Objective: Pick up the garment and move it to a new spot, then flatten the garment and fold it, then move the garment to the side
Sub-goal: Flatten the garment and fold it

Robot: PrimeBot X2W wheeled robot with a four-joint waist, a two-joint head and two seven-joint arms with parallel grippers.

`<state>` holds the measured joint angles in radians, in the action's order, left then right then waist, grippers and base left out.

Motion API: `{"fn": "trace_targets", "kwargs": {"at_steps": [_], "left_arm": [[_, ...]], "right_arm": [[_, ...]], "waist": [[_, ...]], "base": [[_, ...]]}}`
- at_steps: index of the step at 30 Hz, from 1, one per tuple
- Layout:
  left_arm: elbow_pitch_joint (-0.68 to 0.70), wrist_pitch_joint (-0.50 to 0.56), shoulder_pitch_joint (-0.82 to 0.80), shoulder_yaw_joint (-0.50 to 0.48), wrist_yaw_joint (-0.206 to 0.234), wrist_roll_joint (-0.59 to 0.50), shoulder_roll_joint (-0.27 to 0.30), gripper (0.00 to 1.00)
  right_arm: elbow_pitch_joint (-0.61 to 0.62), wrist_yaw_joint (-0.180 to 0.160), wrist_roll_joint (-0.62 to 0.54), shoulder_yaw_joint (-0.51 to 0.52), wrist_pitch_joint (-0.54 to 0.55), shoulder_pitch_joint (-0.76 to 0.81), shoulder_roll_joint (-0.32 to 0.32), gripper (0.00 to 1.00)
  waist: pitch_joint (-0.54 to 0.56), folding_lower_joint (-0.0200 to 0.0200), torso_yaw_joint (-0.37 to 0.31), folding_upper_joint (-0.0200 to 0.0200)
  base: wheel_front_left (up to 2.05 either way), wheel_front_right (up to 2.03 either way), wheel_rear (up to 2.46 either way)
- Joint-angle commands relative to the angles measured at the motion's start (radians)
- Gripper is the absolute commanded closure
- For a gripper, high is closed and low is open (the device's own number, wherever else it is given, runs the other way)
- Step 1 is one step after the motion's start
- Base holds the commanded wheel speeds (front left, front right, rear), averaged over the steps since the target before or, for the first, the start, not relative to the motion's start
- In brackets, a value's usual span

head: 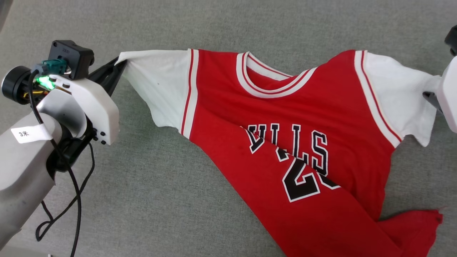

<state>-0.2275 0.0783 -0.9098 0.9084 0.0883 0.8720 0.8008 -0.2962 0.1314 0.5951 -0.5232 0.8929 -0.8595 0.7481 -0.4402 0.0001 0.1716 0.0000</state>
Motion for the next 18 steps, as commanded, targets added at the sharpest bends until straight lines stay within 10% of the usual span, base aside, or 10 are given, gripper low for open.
{"fn": "trace_targets", "kwargs": {"at_steps": [1, 10, 11, 12, 18], "left_arm": [[0.003, -0.009, -0.015, -0.002, 0.003, -0.005, -0.011, 1.00], [-0.011, -0.030, -0.033, -0.002, -0.005, -0.011, -0.023, 1.00], [-0.013, -0.031, -0.033, -0.002, -0.005, -0.011, -0.022, 1.00], [-0.016, -0.033, -0.033, -0.003, -0.004, -0.011, -0.020, 1.00], [-0.030, -0.041, -0.023, 0.000, -0.011, -0.007, -0.022, 1.00]], "right_arm": [[-0.023, -0.001, -0.008, -0.023, 0.009, -0.020, -0.003, 0.00], [-0.151, -0.001, 0.025, -0.147, 0.021, 0.010, -0.036, 0.00], [-0.149, -0.001, 0.031, -0.157, 0.006, 0.007, -0.037, 0.73], [-0.149, -0.001, 0.036, -0.164, -0.009, 0.003, -0.039, 1.00], [-0.142, -0.001, 0.017, -0.224, -0.160, -0.059, -0.027, 1.00]], "waist": [[-0.034, -0.0001, 0.018, 0.0000], [-0.062, -0.0001, 0.019, 0.0000], [-0.062, -0.0001, 0.017, 0.0000], [-0.060, -0.0001, 0.013, 0.0000], [-0.022, -0.0001, -0.013, 0.0000]], "base": [[0.00, 0.00, 0.00], [0.00, 0.00, 0.00], [0.00, 0.00, 0.00], [0.00, 0.00, 0.00], [0.00, 0.00, 0.00]]}}
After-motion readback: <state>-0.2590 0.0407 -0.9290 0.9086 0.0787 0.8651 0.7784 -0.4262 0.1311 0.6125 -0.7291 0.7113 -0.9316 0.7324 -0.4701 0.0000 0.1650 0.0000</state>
